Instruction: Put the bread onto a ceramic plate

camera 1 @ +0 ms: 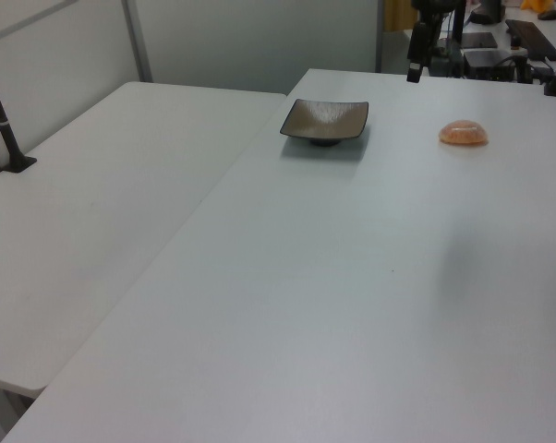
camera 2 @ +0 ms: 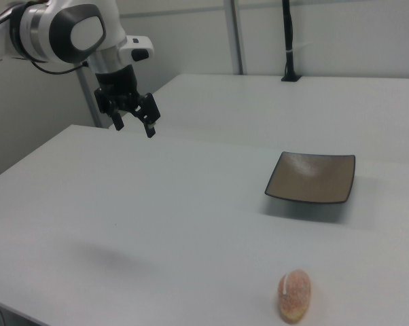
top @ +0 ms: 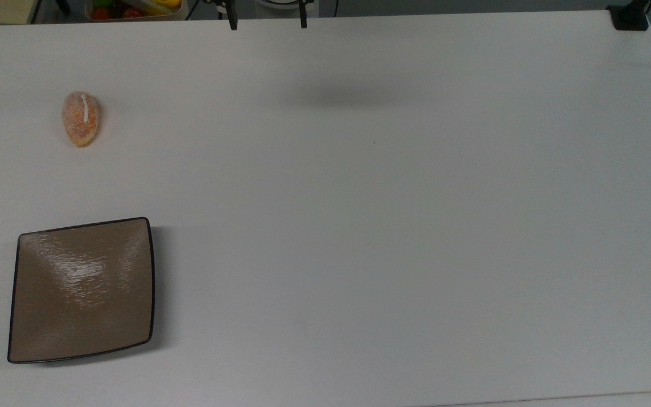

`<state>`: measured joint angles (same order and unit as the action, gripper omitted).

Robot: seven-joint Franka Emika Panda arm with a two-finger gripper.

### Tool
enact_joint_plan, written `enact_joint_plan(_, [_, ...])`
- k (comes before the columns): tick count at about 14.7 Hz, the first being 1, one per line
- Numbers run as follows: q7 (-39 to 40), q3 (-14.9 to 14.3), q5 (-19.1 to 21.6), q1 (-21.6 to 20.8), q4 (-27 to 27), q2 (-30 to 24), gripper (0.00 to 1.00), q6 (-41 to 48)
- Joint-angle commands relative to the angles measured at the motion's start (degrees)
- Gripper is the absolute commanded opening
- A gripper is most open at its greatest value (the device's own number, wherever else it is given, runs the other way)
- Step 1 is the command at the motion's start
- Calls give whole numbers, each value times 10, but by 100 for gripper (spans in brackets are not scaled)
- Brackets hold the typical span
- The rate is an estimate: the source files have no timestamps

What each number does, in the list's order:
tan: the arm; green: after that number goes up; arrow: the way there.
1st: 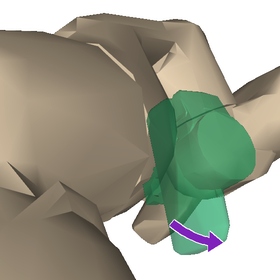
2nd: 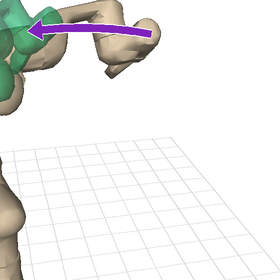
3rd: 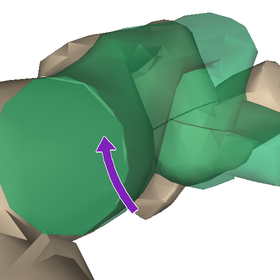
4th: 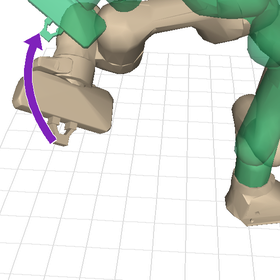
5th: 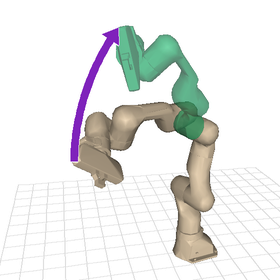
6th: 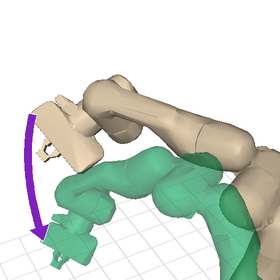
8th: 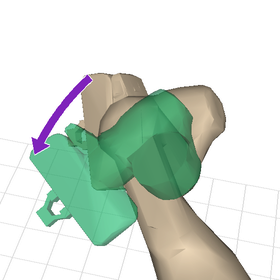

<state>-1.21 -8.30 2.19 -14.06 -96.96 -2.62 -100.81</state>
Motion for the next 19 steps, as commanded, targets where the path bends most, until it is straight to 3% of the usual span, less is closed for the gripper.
enact_joint_plan(1, [63,-7,-7,-12,-4,-5,100,46])
enact_joint_plan(6, [225,-4,-9,14,-6,1,100,61])
enact_joint_plan(11, [383,2,-17,92,-5,0,100,56])
enact_joint_plan(15, [440,2,-17,150,-3,2,100,50])
enact_joint_plan(19, [446,2,-16,214,-4,20,100,26])
